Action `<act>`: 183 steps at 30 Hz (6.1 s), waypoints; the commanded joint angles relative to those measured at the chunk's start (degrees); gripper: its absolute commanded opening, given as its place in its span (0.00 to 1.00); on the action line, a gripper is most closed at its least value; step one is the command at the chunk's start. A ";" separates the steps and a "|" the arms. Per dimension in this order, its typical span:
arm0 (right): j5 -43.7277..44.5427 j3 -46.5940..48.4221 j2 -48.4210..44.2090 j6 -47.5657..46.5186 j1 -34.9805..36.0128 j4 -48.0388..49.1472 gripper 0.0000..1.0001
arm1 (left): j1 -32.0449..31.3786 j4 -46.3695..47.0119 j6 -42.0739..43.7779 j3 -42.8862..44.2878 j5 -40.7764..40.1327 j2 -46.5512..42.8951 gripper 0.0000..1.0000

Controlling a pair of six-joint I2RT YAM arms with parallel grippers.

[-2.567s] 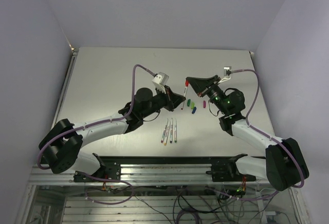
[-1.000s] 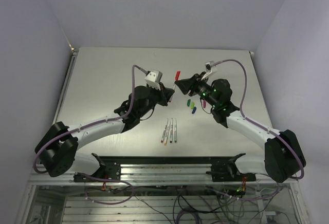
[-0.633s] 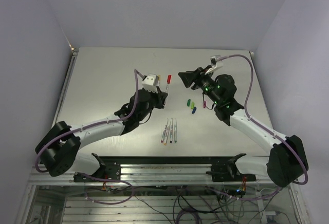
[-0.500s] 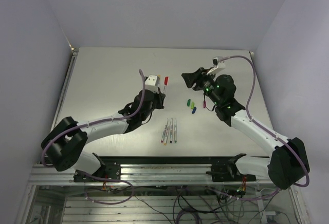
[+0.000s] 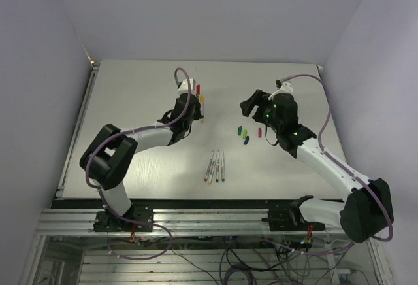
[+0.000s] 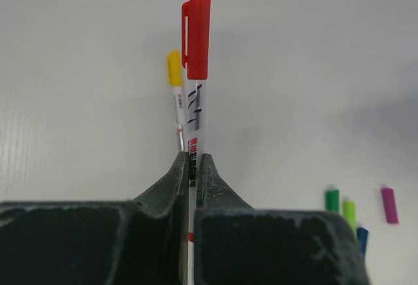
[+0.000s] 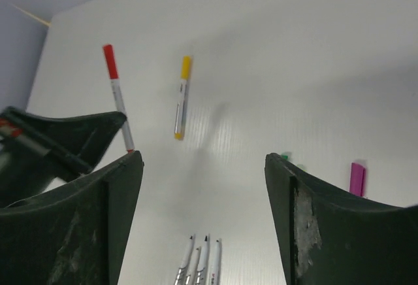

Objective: Insert the pens into the pen caps

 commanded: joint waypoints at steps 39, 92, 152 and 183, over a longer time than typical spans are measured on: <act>13.96 -4.48 -7.70 -10.60 -0.16 1.63 0.68 | 6.38 -12.26 -4.54 18.45 2.09 22.14 0.16; 10.00 -6.06 -7.53 -8.32 -0.87 7.48 0.87 | 4.71 -29.27 -10.49 12.75 -15.36 10.41 0.59; 11.11 -5.91 -5.99 -7.33 -0.95 5.03 0.86 | 4.80 -18.17 -1.23 27.72 4.79 28.63 0.26; 14.31 -7.26 -8.07 -4.18 -1.28 2.16 0.90 | 2.02 -12.98 -2.43 4.90 3.81 1.13 0.48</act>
